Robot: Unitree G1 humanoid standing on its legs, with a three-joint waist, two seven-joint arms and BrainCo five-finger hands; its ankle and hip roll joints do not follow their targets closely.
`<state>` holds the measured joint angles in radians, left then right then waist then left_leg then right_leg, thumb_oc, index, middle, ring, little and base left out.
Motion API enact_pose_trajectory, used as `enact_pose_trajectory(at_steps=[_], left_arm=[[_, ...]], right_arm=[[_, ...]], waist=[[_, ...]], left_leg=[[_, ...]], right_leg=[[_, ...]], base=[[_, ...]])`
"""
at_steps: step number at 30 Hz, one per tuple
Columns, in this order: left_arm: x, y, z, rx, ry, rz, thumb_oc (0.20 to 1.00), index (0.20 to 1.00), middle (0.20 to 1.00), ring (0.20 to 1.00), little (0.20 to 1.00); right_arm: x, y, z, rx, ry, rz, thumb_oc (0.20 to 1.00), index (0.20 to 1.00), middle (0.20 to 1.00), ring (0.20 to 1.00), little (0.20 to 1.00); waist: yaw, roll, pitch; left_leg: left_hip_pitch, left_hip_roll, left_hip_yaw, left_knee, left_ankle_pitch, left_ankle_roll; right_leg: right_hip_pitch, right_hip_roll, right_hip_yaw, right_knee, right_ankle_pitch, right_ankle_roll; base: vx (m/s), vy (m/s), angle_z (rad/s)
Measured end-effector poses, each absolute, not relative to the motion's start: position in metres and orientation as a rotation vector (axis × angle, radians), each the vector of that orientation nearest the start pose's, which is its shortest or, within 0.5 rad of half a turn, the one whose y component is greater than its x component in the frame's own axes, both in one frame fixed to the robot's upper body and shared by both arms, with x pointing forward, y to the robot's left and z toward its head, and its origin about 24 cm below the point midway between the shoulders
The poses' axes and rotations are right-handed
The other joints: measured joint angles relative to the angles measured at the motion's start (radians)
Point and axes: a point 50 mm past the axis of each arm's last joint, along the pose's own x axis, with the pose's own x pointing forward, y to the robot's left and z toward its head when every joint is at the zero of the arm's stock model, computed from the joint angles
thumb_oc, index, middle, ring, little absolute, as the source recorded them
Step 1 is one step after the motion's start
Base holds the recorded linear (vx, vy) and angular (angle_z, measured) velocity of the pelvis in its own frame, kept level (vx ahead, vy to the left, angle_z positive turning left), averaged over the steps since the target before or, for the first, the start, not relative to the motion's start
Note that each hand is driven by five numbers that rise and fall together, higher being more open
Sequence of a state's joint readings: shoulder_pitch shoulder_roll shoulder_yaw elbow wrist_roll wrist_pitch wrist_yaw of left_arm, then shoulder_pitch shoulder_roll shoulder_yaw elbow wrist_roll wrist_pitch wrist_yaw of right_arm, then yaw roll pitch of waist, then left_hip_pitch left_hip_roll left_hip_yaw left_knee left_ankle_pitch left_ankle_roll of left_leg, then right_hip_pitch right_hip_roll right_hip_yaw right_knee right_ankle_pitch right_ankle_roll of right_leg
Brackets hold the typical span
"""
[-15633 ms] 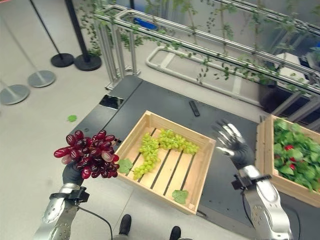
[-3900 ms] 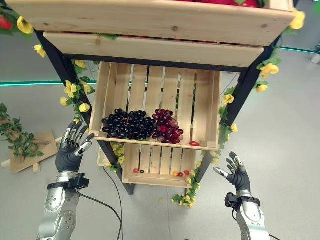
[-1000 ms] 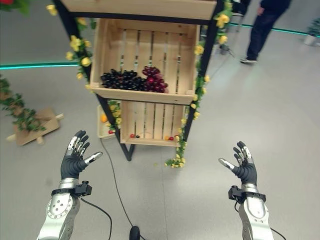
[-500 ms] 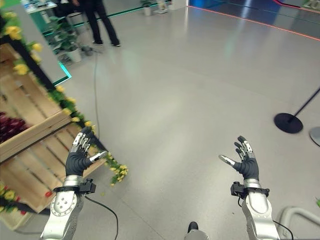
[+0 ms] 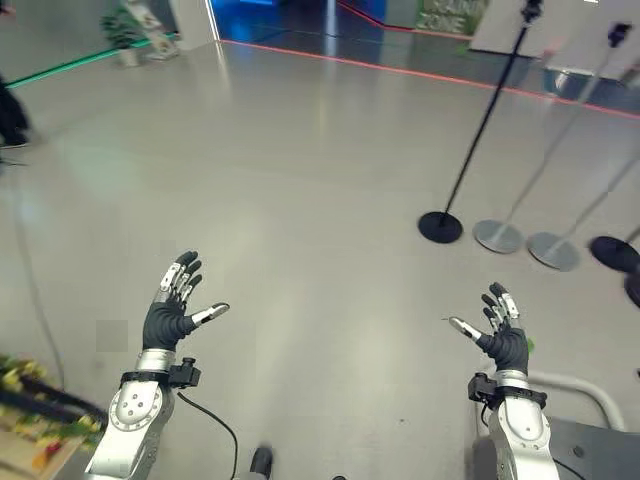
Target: Pick up the fruits from the basket on one side to the basket on the other side
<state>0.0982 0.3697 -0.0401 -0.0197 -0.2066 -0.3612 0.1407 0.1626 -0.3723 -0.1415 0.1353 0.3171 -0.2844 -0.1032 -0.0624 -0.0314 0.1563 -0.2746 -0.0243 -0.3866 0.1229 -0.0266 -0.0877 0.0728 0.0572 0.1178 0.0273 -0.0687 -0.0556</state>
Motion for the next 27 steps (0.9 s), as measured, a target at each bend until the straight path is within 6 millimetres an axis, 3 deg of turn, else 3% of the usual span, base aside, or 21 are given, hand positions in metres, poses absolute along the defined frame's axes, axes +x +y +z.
enact_pose_trajectory(at_steps=[2, 3, 4, 6, 8, 9, 10, 12, 14, 15, 16, 17, 18, 19, 20, 21, 23, 24, 25, 26, 27], left_arm=[[0.228, 0.216, 0.070, 0.133, -0.282, 0.096, 1.000, 1.000, 1.000, 1.000, 1.000], [0.227, 0.218, 0.069, 0.139, -0.278, 0.097, 1.000, 1.000, 1.000, 1.000, 1.000], [0.227, 0.220, 0.071, 0.153, -0.280, 0.093, 1.000, 1.000, 1.000, 1.000, 1.000], [0.231, 0.220, 0.075, 0.166, -0.296, 0.084, 1.000, 1.000, 1.000, 1.000, 1.000], [0.235, 0.218, 0.081, 0.172, -0.323, 0.062, 1.000, 1.000, 1.000, 1.000, 1.000], [0.237, 0.217, 0.083, 0.172, -0.331, 0.051, 1.000, 1.000, 1.000, 1.000, 1.000], [0.239, 0.213, 0.086, 0.169, -0.345, 0.035, 1.000, 1.000, 1.000, 1.000, 1.000], [0.240, 0.212, 0.085, 0.172, -0.339, 0.022, 1.000, 1.000, 1.000, 1.000, 1.000], [0.241, 0.211, 0.086, 0.172, -0.345, 0.021, 1.000, 1.000, 1.000, 1.000, 1.000], [0.243, 0.211, 0.089, 0.165, -0.359, 0.027, 1.000, 1.000, 1.000, 1.000, 1.000], [0.243, 0.212, 0.089, 0.165, -0.360, 0.033, 1.000, 1.000, 1.000, 1.000, 1.000], [0.244, 0.212, 0.089, 0.169, -0.354, 0.030, 1.000, 1.000, 1.000, 1.000, 1.000], [0.243, 0.213, 0.089, 0.169, -0.353, 0.034, 1.000, 1.000, 1.000, 1.000, 1.000], [0.240, 0.217, 0.086, 0.174, -0.340, 0.052, 1.000, 1.000, 1.000, 1.000, 1.000], [0.229, 0.228, 0.080, 0.178, -0.311, 0.102, 1.000, 1.000, 1.000, 1.000, 1.000], [0.226, 0.230, 0.078, 0.178, -0.300, 0.116, 1.000, 1.000, 1.000, 1.000, 1.000], [0.215, 0.239, 0.070, 0.186, -0.259, 0.160, 1.000, 1.000, 1.000, 1.000, 1.000], [0.214, 0.241, 0.068, 0.198, -0.248, 0.159, 1.000, 1.000, 1.000, 1.000, 1.000], [0.213, 0.242, 0.067, 0.199, -0.241, 0.162, 1.000, 1.000, 1.000, 1.000, 1.000], [0.215, 0.241, 0.068, 0.198, -0.244, 0.156, 1.000, 1.000, 1.000, 1.000, 1.000], [0.217, 0.234, 0.067, 0.166, -0.251, 0.151, 1.000, 1.000, 1.000, 1.000, 1.000]], right_arm=[[0.202, -0.278, 0.030, -0.092, -0.034, -0.312, 1.000, 1.000, 1.000, 1.000, 1.000], [0.201, -0.278, 0.029, -0.090, -0.029, -0.311, 1.000, 1.000, 1.000, 1.000, 1.000], [0.197, -0.276, 0.025, -0.082, -0.013, -0.309, 1.000, 1.000, 1.000, 1.000, 1.000], [0.195, -0.276, 0.025, -0.081, -0.012, -0.317, 1.000, 1.000, 1.000, 1.000, 1.000], [0.201, -0.273, 0.033, -0.071, -0.053, -0.317, 1.000, 1.000, 1.000, 1.000, 1.000], [0.201, -0.273, 0.034, -0.075, -0.058, -0.314, 1.000, 1.000, 1.000, 1.000, 1.000], [0.200, -0.271, 0.033, -0.076, -0.051, -0.308, 1.000, 1.000, 1.000, 1.000, 1.000], [0.213, -0.262, 0.039, -0.077, -0.087, -0.267, 1.000, 1.000, 1.000, 1.000, 1.000], [0.224, -0.256, 0.047, -0.078, -0.125, -0.241, 1.000, 1.000, 1.000, 1.000, 1.000], [0.228, -0.253, 0.049, -0.068, -0.136, -0.241, 1.000, 1.000, 1.000, 1.000, 1.000], [0.228, -0.252, 0.047, -0.061, -0.132, -0.242, 1.000, 1.000, 1.000, 1.000, 1.000], [0.226, -0.252, 0.046, -0.065, -0.128, -0.246, 1.000, 1.000, 1.000, 1.000, 1.000], [0.225, -0.251, 0.044, -0.065, -0.120, -0.248, 1.000, 1.000, 1.000, 1.000, 1.000], [0.224, -0.249, 0.042, -0.057, -0.114, -0.254, 1.000, 1.000, 1.000, 1.000, 1.000], [0.226, -0.245, 0.041, -0.055, -0.112, -0.244, 1.000, 1.000, 1.000, 1.000, 1.000], [0.225, -0.247, 0.041, -0.063, -0.108, -0.248, 1.000, 1.000, 1.000, 1.000, 1.000], [0.224, -0.245, 0.036, -0.078, -0.085, -0.236, 1.000, 1.000, 1.000, 1.000, 1.000], [0.222, -0.245, 0.034, -0.081, -0.077, -0.234, 1.000, 1.000, 1.000, 1.000, 1.000], [0.222, -0.245, 0.034, -0.087, -0.074, -0.236, 1.000, 1.000, 1.000, 1.000, 1.000], [0.222, -0.247, 0.034, -0.092, -0.072, -0.240, 1.000, 1.000, 1.000, 1.000, 1.000], [0.219, -0.253, 0.032, -0.121, -0.049, -0.244, 1.000, 1.000, 1.000, 1.000, 1.000]], waist=[[0.018, 0.016, -0.010], [0.028, 0.016, -0.018], [0.011, -0.001, -0.028], [-0.011, -0.033, -0.040], [-0.001, -0.024, -0.027], [0.000, -0.018, -0.025], [-0.030, -0.021, -0.022], [-0.029, -0.016, -0.008], [-0.018, -0.013, -0.002], [-0.026, -0.025, 0.005], [-0.009, -0.026, 0.010], [-0.024, -0.026, 0.017], [-0.031, -0.025, 0.023], [-0.022, -0.021, 0.030], [0.022, -0.005, 0.029], [0.020, -0.017, 0.025], [0.048, -0.035, 0.000], [0.059, -0.068, -0.024], [0.068, -0.072, -0.034], [0.045, -0.078, -0.040], [-0.002, -0.040, -0.058]], left_leg=[[0.044, -0.006, 0.000, 0.028, 0.010, 0.015], [0.055, -0.019, 0.009, 0.037, 0.066, 0.008], [0.066, -0.055, 0.042, 0.031, 0.075, 0.030], [0.093, -0.082, 0.116, -0.023, 0.087, 0.075], [0.135, -0.099, 0.173, -0.051, 0.102, 0.106], [0.144, -0.099, 0.149, -0.060, 0.101, 0.106], [0.152, -0.108, 0.194, -0.055, 0.082, 0.126], [0.164, -0.094, 0.326, -0.059, 0.069, 0.145], [0.175, -0.087, 0.376, -0.085, 0.063, 0.153], [0.179, -0.068, 0.480, -0.095, 0.056, 0.165], [0.182, -0.056, 0.504, -0.099, 0.053, 0.167], [0.185, -0.037, 0.541, -0.104, 0.049, 0.162], [0.194, -0.016, 0.591, -0.113, 0.049, 0.161], [0.232, 0.033, 0.733, -0.139, 0.052, 0.141], [0.262, 0.090, 0.917, -0.147, 0.045, 0.126], [0.282, 0.105, 0.978, -0.144, 0.036, 0.106], [0.320, 0.131, 1.051, -0.119, -0.008, 0.058], [0.323, 0.116, 1.039, -0.110, -0.020, 0.045], [0.327, 0.115, 1.005, -0.103, -0.030, 0.029], [0.335, 0.116, 0.968, -0.095, -0.039, 0.017], [0.336, 0.149, 0.933, -0.090, -0.033, -0.008]], right_leg=[[0.027, -0.001, 0.071, 0.017, -0.043, 0.031], [0.037, -0.018, 0.082, 0.022, -0.062, 0.054], [0.034, -0.048, 0.108, 0.030, -0.090, 0.092], [0.015, -0.106, 0.137, 0.047, -0.112, 0.107], [-0.013, -0.140, 0.150, 0.086, -0.113, 0.162], [-0.013, -0.140, 0.155, 0.079, -0.113, 0.171], [-0.018, -0.154, 0.158, 0.062, -0.081, 0.202], [-0.078, -0.164, 0.200, 0.103, -0.078, 0.233], [-0.109, -0.177, 0.204, 0.108, -0.066, 0.256], [-0.149, -0.198, 0.146, 0.076, -0.048, 0.247], [-0.163, -0.216, 0.096, 0.053, -0.043, 0.241], [-0.171, -0.247, -0.022, 0.005, -0.018, 0.229], [-0.174, -0.259, -0.087, -0.004, -0.017, 0.218], [-0.190, -0.271, -0.291, 0.018, -0.016, 0.197], [-0.211, -0.338, -0.575, 0.090, -0.008, 0.174], [-0.213, -0.357, -0.657, 0.119, -0.003, 0.179], [-0.208, -0.396, -0.767, 0.162, -0.005, 0.168], [-0.210, -0.403, -0.764, 0.144, 0.026, 0.158], [-0.211, -0.407, -0.767, 0.132, 0.102, 0.156], [-0.212, -0.392, -0.773, 0.124, 0.143, 0.137], [-0.213, -0.340, -0.769, 0.107, 0.130, 0.109]], base=[[0.23, 0.294, -1.56], [0.23, 0.357, -1.66], [0.11, 0.203, -0.92], [0.08, 0.289, -0.75], [0.02, 0.246, -1.18], [-0.02, 0.273, -1.24], [-0.09, 0.234, -1.13], [-0.15, 0.174, -1.53], [-0.14, 0.055, -1.54], [-0.07, 0.006, -1.69], [-0.11, 0.052, -1.77], [-0.09, 0.041, -1.27], [-0.13, 0.066, -1.56], [-0.03, 0.024, -2.03], [-0.05, 0.015, -2.44], [0.00, 0.000, -2.16], [-0.01, -0.027, -1.93], [0.03, -0.102, -1.79], [0.07, -0.171, -1.19], [0.19, -0.262, -1.00], [0.17, -0.210, -0.65]])
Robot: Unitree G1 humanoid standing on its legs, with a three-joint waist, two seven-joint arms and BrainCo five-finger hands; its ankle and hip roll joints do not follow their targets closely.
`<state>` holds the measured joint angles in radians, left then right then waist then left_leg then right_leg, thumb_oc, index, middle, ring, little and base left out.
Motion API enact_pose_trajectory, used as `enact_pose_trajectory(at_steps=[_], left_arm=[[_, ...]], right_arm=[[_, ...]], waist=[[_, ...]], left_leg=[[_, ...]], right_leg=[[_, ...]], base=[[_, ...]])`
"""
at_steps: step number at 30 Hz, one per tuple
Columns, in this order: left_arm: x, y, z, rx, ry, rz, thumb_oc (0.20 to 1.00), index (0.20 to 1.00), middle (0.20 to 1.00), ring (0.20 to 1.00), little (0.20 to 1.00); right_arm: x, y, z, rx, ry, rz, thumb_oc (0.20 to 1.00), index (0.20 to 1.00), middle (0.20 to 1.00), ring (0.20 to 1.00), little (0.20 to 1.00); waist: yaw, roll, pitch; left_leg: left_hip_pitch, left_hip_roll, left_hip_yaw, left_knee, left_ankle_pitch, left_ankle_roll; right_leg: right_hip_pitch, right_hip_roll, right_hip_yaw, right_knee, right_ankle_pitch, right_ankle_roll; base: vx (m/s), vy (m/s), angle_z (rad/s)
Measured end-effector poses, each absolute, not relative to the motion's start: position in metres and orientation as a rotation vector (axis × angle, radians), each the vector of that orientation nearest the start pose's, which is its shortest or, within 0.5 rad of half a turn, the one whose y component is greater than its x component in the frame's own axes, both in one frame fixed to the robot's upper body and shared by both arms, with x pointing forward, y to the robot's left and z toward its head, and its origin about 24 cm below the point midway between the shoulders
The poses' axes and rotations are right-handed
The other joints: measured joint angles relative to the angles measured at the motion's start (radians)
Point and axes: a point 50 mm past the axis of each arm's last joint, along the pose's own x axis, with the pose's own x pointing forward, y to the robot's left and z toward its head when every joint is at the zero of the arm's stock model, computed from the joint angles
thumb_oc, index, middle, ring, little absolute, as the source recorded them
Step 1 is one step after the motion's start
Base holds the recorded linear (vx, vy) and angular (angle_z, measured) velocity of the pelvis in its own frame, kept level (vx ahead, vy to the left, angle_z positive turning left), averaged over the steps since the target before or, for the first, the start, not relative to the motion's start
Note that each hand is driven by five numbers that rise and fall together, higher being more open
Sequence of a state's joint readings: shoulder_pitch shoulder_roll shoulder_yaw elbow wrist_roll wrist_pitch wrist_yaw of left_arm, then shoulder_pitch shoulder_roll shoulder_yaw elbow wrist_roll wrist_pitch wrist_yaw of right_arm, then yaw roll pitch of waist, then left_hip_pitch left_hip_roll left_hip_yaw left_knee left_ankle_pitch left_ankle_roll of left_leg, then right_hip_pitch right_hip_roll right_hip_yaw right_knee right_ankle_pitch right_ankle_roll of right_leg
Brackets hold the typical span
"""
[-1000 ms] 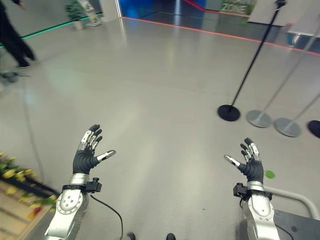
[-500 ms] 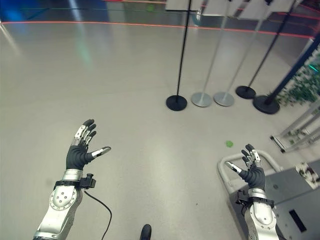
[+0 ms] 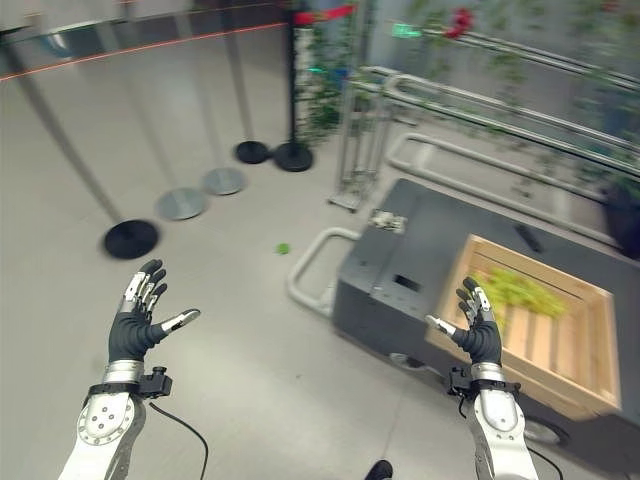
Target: Pick up the fruits from the basket on one side to the basket on the other side
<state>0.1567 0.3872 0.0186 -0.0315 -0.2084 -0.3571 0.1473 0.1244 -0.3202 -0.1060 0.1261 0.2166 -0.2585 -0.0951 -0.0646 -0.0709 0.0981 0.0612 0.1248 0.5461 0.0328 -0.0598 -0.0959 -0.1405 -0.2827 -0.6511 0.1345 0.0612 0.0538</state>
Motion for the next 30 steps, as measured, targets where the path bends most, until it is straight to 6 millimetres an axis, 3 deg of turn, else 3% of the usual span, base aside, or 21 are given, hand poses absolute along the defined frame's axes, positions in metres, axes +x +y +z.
enact_pose_trajectory(at_steps=[1, 2, 6, 7, 10, 13, 14, 15, 17, 18, 20, 21, 23, 24, 27, 30], left_arm=[[0.220, 0.231, 0.067, 0.155, -0.258, 0.149, 1.000, 1.000, 1.000, 1.000, 1.000], [0.226, 0.227, 0.069, 0.134, -0.271, 0.151, 1.000, 1.000, 1.000, 1.000, 1.000], [0.231, 0.224, 0.073, 0.123, -0.294, 0.144, 1.000, 1.000, 1.000, 1.000, 1.000], [0.234, 0.220, 0.073, 0.109, -0.298, 0.138, 1.000, 1.000, 1.000, 1.000, 1.000], [0.233, 0.220, 0.068, 0.104, -0.279, 0.138, 1.000, 1.000, 1.000, 1.000, 1.000], [0.231, 0.225, 0.062, 0.122, -0.245, 0.144, 1.000, 1.000, 1.000, 1.000, 1.000], [0.230, 0.224, 0.062, 0.122, -0.245, 0.141, 1.000, 1.000, 1.000, 1.000, 1.000], [0.230, 0.221, 0.062, 0.119, -0.250, 0.128, 1.000, 1.000, 1.000, 1.000, 1.000], [0.228, 0.219, 0.060, 0.121, -0.237, 0.116, 1.000, 1.000, 1.000, 1.000, 1.000], [0.228, 0.217, 0.059, 0.110, -0.237, 0.120, 1.000, 1.000, 1.000, 1.000, 1.000], [0.226, 0.219, 0.057, 0.115, -0.228, 0.126, 1.000, 1.000, 1.000, 1.000, 1.000], [0.225, 0.221, 0.056, 0.119, -0.221, 0.135, 1.000, 1.000, 1.000, 1.000, 1.000], [0.225, 0.222, 0.054, 0.118, -0.212, 0.138, 1.000, 1.000, 1.000, 1.000, 1.000], [0.224, 0.222, 0.050, 0.118, -0.194, 0.141, 1.000, 1.000, 1.000, 1.000, 1.000], [0.229, 0.229, 0.050, 0.162, -0.178, 0.133, 1.000, 1.000, 1.000, 1.000, 1.000], [0.235, 0.230, 0.057, 0.169, -0.205, 0.129, 1.000, 1.000, 1.000, 1.000, 1.000]], right_arm=[[0.218, -0.257, 0.032, -0.134, -0.044, -0.248, 1.000, 1.000, 1.000, 1.000, 1.000], [0.217, -0.264, 0.033, -0.156, -0.037, -0.260, 1.000, 1.000, 1.000, 1.000, 1.000], [0.210, -0.277, 0.034, -0.188, -0.023, -0.294, 1.000, 1.000, 1.000, 1.000, 1.000], [0.207, -0.279, 0.032, -0.191, -0.011, -0.300, 1.000, 1.000, 1.000, 1.000, 1.000], [0.207, -0.275, 0.029, -0.179, -0.003, -0.291, 1.000, 1.000, 1.000, 1.000, 1.000], [0.212, -0.271, 0.033, -0.158, -0.030, -0.280, 1.000, 1.000, 1.000, 1.000, 1.000], [0.214, -0.272, 0.036, -0.158, -0.042, -0.278, 1.000, 1.000, 1.000, 1.000, 1.000], [0.217, -0.272, 0.039, -0.147, -0.054, -0.282, 1.000, 1.000, 1.000, 1.000, 1.000], [0.219, -0.270, 0.041, -0.142, -0.065, -0.270, 1.000, 1.000, 1.000, 1.000, 1.000], [0.218, -0.270, 0.037, -0.139, -0.051, -0.273, 1.000, 1.000, 1.000, 1.000, 1.000], [0.217, -0.267, 0.033, -0.127, -0.038, -0.273, 1.000, 1.000, 1.000, 1.000, 1.000], [0.219, -0.265, 0.031, -0.127, -0.032, -0.261, 1.000, 1.000, 1.000, 1.000, 1.000], [0.219, -0.264, 0.030, -0.128, -0.025, -0.256, 1.000, 1.000, 1.000, 1.000, 1.000], [0.217, -0.266, 0.027, -0.127, -0.011, -0.262, 1.000, 1.000, 1.000, 1.000, 1.000], [0.210, -0.263, 0.013, -0.099, 0.040, -0.274, 1.000, 1.000, 1.000, 1.000, 1.000], [0.205, -0.257, 0.006, -0.091, 0.072, -0.253, 1.000, 1.000, 1.000, 1.000, 1.000]], waist=[[-0.013, 0.021, 0.000], [-0.041, 0.048, 0.001], [-0.074, 0.089, -0.004], [-0.100, 0.093, -0.006], [-0.088, 0.084, -0.009], [-0.036, 0.065, -0.004], [-0.031, 0.061, 0.000], [-0.008, 0.034, 0.011], [0.014, 0.017, 0.021], [0.017, -0.002, 0.041], [0.030, 0.012, 0.037], [0.054, 0.023, 0.045], [0.054, 0.032, 0.049], [0.038, 0.054, 0.053], [-0.005, 0.016, 0.037], [-0.001, 0.017, 0.036]], left_leg=[[-0.008, 0.013, -0.011, 0.002, 0.003, -0.004], [-0.005, 0.034, -0.023, 0.022, -0.001, -0.010], [0.036, 0.075, 0.001, 0.040, 0.001, -0.011], [0.039, 0.086, -0.004, 0.074, 0.019, -0.031], [0.034, 0.138, -0.025, 0.179, 0.024, -0.035], [-0.043, 0.232, -0.153, 0.444, 0.060, -0.061], [-0.073, 0.215, -0.193, 0.471, 0.098, -0.067], [-0.127, 0.129, -0.362, 0.531, 0.054, -0.080], [-0.181, 0.065, -0.405, 0.491, -0.010, -0.097], [-0.197, 0.022, -0.432, 0.315, -0.044, -0.067], [-0.231, 0.029, -0.435, 0.156, -0.012, -0.038], [-0.252, 0.034, -0.478, 0.092, 0.023, -0.007], [-0.251, 0.018, -0.511, 0.075, 0.078, -0.005], [-0.218, 0.016, -0.496, 0.066, 0.127, -0.011], [-0.150, -0.062, -0.470, -0.025, 0.152, 0.035], [-0.104, -0.113, -0.449, -0.092, 0.166, 0.066]], right_leg=[[-0.001, 0.019, 0.007, 0.002, -0.003, -0.009], [-0.018, 0.043, 0.067, 0.028, -0.025, -0.015], [-0.029, 0.077, 0.129, 0.050, -0.065, -0.031], [-0.022, 0.097, 0.135, 0.057, -0.092, -0.021], [0.018, 0.152, 0.165, 0.018, -0.107, -0.040], [0.087, 0.207, 0.230, -0.042, -0.114, -0.082], [0.093, 0.213, 0.237, -0.048, -0.120, -0.088], [0.095, 0.198, 0.293, -0.062, -0.115, -0.088], [0.117, 0.197, 0.303, -0.105, -0.112, -0.098], [0.156, 0.202, 0.321, -0.136, -0.098, -0.088], [0.175, 0.240, 0.335, -0.161, -0.099, -0.086], [0.193, 0.264, 0.359, -0.168, -0.101, -0.084], [0.216, 0.269, 0.370, -0.165, -0.110, -0.069], [0.242, 0.270, 0.370, -0.161, -0.125, -0.041], [0.258, 0.187, 0.370, -0.140, -0.147, 0.015], [0.262, 0.142, 0.374, -0.138, -0.148, 0.051]], base=[[0.18, -0.200, -0.71], [0.15, -0.222, -0.55], [0.17, -0.278, -0.56], [0.25, -0.435, -0.42], [0.25, -0.349, -0.29], [0.09, -0.183, -0.68], [0.16, -0.135, -0.50], [0.13, -0.035, -0.61], [0.22, 0.050, -0.38], [0.24, 0.124, 0.06], [0.14, 0.084, -0.42], [0.10, 0.084, -0.77], [0.12, 0.178, -0.68], [0.13, 0.183, -0.48], [0.12, 0.145, -0.13], [0.08, 0.112, -0.09]])
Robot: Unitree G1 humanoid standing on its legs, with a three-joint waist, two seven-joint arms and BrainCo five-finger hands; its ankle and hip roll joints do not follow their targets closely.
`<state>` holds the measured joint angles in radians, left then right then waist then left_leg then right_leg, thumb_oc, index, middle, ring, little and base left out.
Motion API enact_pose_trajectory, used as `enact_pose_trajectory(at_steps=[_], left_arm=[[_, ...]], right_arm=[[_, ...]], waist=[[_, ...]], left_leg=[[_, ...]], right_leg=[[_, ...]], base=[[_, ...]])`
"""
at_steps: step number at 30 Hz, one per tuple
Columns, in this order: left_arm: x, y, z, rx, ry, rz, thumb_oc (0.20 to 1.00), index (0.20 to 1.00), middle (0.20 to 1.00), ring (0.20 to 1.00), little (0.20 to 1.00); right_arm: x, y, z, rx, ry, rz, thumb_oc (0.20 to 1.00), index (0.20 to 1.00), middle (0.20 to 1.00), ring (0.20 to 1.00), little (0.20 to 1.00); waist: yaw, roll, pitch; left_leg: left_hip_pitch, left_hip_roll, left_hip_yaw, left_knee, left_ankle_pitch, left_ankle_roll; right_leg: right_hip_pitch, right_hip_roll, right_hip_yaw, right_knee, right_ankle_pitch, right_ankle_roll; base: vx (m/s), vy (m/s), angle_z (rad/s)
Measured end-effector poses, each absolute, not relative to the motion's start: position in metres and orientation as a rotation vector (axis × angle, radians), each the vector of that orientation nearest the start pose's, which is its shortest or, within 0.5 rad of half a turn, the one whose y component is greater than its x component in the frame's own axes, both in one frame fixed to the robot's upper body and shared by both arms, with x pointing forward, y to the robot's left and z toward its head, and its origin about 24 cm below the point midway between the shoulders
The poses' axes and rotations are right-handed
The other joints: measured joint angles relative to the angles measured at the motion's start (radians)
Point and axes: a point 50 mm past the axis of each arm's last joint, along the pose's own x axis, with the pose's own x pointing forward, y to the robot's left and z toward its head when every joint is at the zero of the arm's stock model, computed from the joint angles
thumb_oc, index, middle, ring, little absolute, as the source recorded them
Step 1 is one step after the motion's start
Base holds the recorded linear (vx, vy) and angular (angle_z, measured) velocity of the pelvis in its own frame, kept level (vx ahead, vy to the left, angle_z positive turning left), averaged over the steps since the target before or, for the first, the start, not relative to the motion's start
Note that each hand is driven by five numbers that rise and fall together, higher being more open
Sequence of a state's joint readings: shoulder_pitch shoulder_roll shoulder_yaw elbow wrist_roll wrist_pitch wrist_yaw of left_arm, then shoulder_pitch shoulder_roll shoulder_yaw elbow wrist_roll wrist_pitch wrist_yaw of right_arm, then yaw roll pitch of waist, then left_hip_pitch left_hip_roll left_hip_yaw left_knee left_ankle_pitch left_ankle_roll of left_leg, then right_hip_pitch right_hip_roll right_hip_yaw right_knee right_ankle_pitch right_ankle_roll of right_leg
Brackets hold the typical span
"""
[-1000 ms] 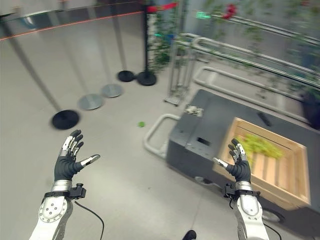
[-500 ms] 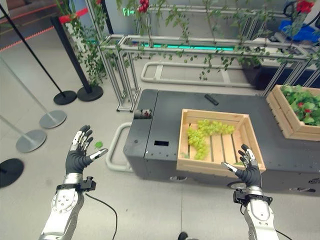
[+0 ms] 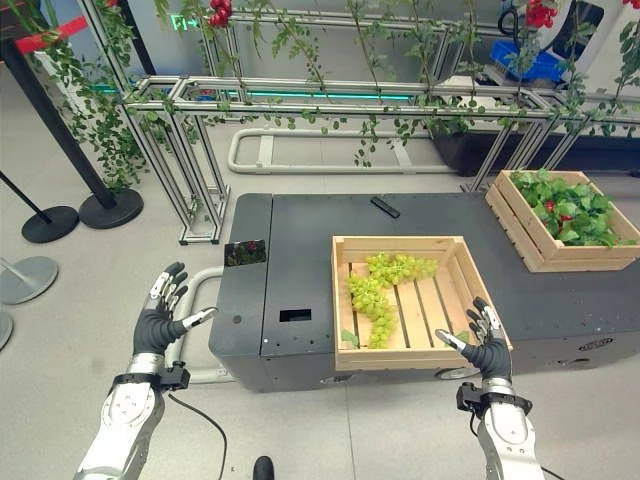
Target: Pick up the fruits from the basket on one side to the basket on the other side
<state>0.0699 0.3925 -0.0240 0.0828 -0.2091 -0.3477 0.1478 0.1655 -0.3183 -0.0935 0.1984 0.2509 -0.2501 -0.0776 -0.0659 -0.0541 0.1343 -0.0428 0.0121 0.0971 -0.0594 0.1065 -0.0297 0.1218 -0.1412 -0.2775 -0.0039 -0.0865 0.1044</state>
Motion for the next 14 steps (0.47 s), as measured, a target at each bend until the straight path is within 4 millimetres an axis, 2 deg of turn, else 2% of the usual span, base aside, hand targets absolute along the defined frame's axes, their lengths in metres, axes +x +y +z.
enact_pose_trajectory(at_steps=[4, 11, 14], left_arm=[[0.2332, 0.2307, 0.0549, 0.170, -0.194, 0.133, 1.000, 1.000, 1.000, 1.000, 1.000], [0.2292, 0.2302, 0.0495, 0.161, -0.171, 0.138, 1.000, 1.000, 1.000, 1.000, 1.000], [0.2285, 0.2278, 0.0476, 0.145, -0.167, 0.140, 1.000, 1.000, 1.000, 1.000, 1.000]], right_arm=[[0.2062, -0.2519, 0.0039, -0.075, 0.073, -0.244, 1.000, 1.000, 1.000, 1.000, 1.000], [0.2074, -0.2535, 0.0057, -0.084, 0.068, -0.243, 1.000, 1.000, 1.000, 1.000, 1.000], [0.2066, -0.2543, 0.0053, -0.088, 0.071, -0.244, 1.000, 1.000, 1.000, 1.000, 1.000]], waist=[[0.003, -0.001, -0.001], [0.001, 0.024, -0.025], [-0.001, 0.023, -0.031]], left_leg=[[0.032, -0.014, 0.010, -0.027, 0.002, 0.005], [0.037, 0.001, 0.016, -0.027, -0.001, 0.000], [0.040, 0.003, 0.027, -0.027, -0.002, -0.001]], right_leg=[[0.027, -0.010, 0.001, -0.022, 0.001, 0.011], [0.032, 0.004, 0.014, -0.032, 0.003, 0.006], [0.031, 0.008, 0.022, -0.032, 0.004, 0.005]], base=[[0.06, 0.060, 0.00], [0.04, 0.029, -0.05], [0.03, 0.012, -0.08]])
